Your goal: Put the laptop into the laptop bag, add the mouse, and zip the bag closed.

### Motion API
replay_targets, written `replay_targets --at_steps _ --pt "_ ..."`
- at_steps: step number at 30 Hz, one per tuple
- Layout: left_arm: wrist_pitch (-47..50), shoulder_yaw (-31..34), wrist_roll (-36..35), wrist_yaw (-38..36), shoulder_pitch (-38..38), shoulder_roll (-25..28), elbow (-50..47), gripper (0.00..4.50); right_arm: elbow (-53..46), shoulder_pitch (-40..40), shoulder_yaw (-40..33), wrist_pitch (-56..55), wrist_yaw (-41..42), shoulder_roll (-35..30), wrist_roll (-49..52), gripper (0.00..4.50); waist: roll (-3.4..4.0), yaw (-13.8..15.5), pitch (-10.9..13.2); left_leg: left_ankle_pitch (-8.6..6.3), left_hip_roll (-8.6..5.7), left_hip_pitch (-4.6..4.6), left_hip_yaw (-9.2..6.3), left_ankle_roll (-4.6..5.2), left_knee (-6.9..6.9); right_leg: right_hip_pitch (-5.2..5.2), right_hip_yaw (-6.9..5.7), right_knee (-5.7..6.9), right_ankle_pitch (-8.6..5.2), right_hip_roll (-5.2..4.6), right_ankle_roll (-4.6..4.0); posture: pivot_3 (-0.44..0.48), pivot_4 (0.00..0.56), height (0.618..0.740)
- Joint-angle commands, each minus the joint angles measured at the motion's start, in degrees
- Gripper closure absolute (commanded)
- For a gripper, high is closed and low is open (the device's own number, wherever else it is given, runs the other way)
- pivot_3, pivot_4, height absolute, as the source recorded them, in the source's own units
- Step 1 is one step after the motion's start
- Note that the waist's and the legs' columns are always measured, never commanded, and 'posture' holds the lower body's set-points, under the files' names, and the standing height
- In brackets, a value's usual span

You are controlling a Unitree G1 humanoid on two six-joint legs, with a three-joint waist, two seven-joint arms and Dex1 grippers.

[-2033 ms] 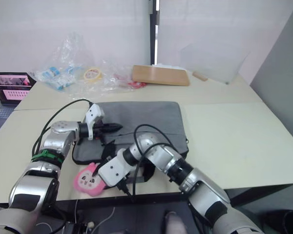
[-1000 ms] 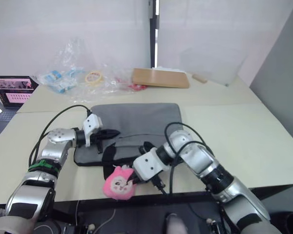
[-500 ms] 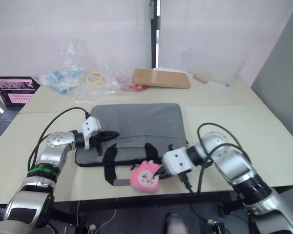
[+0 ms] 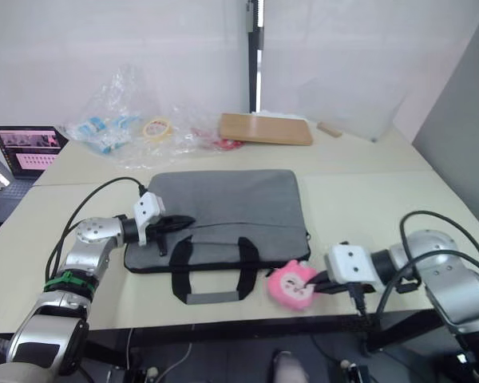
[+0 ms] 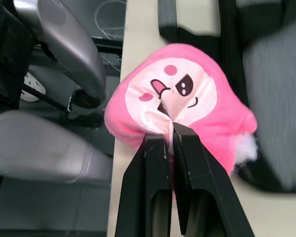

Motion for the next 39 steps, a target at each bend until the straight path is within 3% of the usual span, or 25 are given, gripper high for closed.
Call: replay_targets --at_steps 1,7,11,18,24,32,39 --pt "2.0 -3.0 3.3 -0.8 3.7 -0.2 5.5 4.50 3.0 2.6 -6.3 -1.1 -0.9 -2.0 0.5 4.48 0.03 0.0 0.0 -0.01 0.00 0.01 0.03 0.02 -0.01 0.02 0.02 -0.05 0.00 0.01 0.01 0.000 0.150 0.740" --pt "1.4 -3.3 3.7 -0.9 3.0 -0.7 6.4 4.50 13.3 6.2 -9.8 -9.8 -1.2 -3.9 -3.6 4.48 0.00 0.6 -0.1 -0.08 -0.02 0.39 0.48 0.18 -0.29 0.14 0.46 -0.15 -0.02 0.08 0.11 0.000 0.150 0.740" --pt "1.0 -3.4 4.0 -0.9 2.3 -0.8 7.4 4.50 17.3 5.0 -10.8 -9.4 -3.5 -2.6 -2.2 4.48 0.18 1.0 -0.2 -0.20 -0.06 0.51 0.77 0.40 -0.31 0.18 0.71 -0.28 -0.06 0.09 0.28 0.000 0.150 0.740" --pt "0.3 -3.7 4.0 -1.2 1.6 -0.9 8.5 4.50 18.7 -2.9 -14.1 11.0 -13.0 4.5 9.1 4.48 0.22 1.1 -0.2 -0.24 -0.07 0.51 0.85 0.49 -0.27 0.22 0.84 -0.41 0.03 0.07 0.40 0.000 0.150 0.740" --pt "0.0 -4.0 4.0 -1.3 1.6 -0.8 8.5 4.50 18.7 -7.4 -14.5 20.9 -19.7 8.9 11.8 4.48 0.33 1.2 -0.3 -0.24 -0.03 0.52 0.82 0.48 -0.32 0.22 0.83 -0.40 0.03 0.10 0.41 0.000 0.150 0.740" --pt "0.4 -4.2 3.6 -2.6 3.2 -0.2 6.8 4.50 21.2 -18.4 -16.6 31.4 -46.8 26.1 11.2 4.48 0.58 0.9 -0.6 -0.22 -0.06 0.53 0.85 0.43 -0.33 0.20 1.00 -0.34 0.05 0.10 0.44 0.000 0.150 0.740" --pt "0.7 -4.3 3.5 -3.5 4.9 0.4 5.2 4.50 23.3 -22.7 -18.5 33.8 -55.0 30.7 11.5 4.48 0.82 0.3 -0.7 -0.28 -0.10 0.49 0.85 0.56 -0.44 0.09 0.94 -0.16 0.10 0.10 0.52 0.000 0.150 0.740"
